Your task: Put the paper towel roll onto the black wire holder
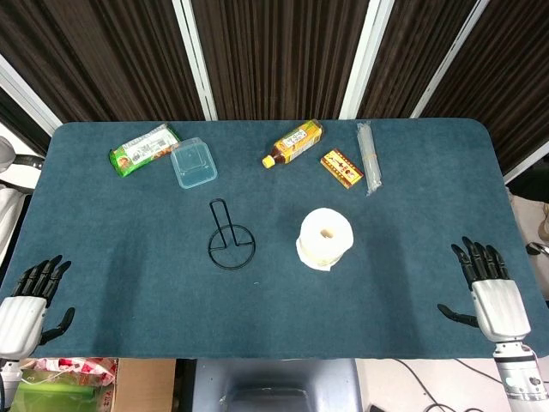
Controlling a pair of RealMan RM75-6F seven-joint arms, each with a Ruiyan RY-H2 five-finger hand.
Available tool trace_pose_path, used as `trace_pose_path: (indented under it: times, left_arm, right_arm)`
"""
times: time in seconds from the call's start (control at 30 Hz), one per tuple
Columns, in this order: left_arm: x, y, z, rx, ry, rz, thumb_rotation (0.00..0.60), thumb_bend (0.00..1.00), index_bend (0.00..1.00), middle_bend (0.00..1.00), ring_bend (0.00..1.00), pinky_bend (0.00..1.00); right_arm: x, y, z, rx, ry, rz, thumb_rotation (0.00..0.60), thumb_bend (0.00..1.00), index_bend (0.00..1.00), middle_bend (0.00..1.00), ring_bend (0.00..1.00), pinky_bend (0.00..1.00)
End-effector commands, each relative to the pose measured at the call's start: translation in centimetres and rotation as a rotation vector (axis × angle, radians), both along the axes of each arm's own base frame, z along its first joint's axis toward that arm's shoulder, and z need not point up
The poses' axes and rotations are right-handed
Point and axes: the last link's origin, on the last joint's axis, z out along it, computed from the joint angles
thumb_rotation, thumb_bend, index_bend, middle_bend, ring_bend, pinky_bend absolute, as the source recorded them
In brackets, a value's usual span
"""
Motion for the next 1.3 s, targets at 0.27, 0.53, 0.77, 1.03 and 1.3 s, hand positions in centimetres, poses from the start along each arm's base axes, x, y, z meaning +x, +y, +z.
trace_pose_path:
  times: [0.27,0.53,0.77,1.03,1.3]
  left_arm:
    - [-0.2,0.4,0.4,0.019,-0.018,0.003,0.600,0.41,0.00,0.00,0.00,0.10]
    - [-0.4,0.6,0.4,0.021,-0.012,0.017,0.600,0.41,0.00,0.00,0.00,0.10]
    - [-0.6,1.1,0.1,0.013,-0.003,0.037,0.600,0.41,0.00,0.00,0.00,0.10]
    - [-0.5,1.1,0.2,0.015,-0.005,0.036,0.600,0.41,0.00,0.00,0.00,0.10]
    - [-0.6,0.9,0.3,0.021,-0.008,0.037,0.600,0.41,0.00,0.00,0.00,0.10]
  right_arm:
    - [2.0,-5.4,-2.5,0.104,-0.099,0.103,0.600,0.10,0.00,0.00,0.00,0.00]
    - [6.3,-15.1,-5.2,0.297,-0.197,0.068,0.600,0.10,0.00,0.00,0.00,0.00]
    - [8.8,-18.1,-7.4,0.367,-0.214,0.017,0.600,0.10,0.00,0.00,0.00,0.00]
    - [10.0,-19.0,-9.1,0.448,-0.207,-0.042,0.600,0.10,0.00,0.00,0.00,0.00]
    - [11.0,-19.3,-10.0,0.488,-0.221,-0.056,0.600,0.10,0.00,0.00,0.00,0.00]
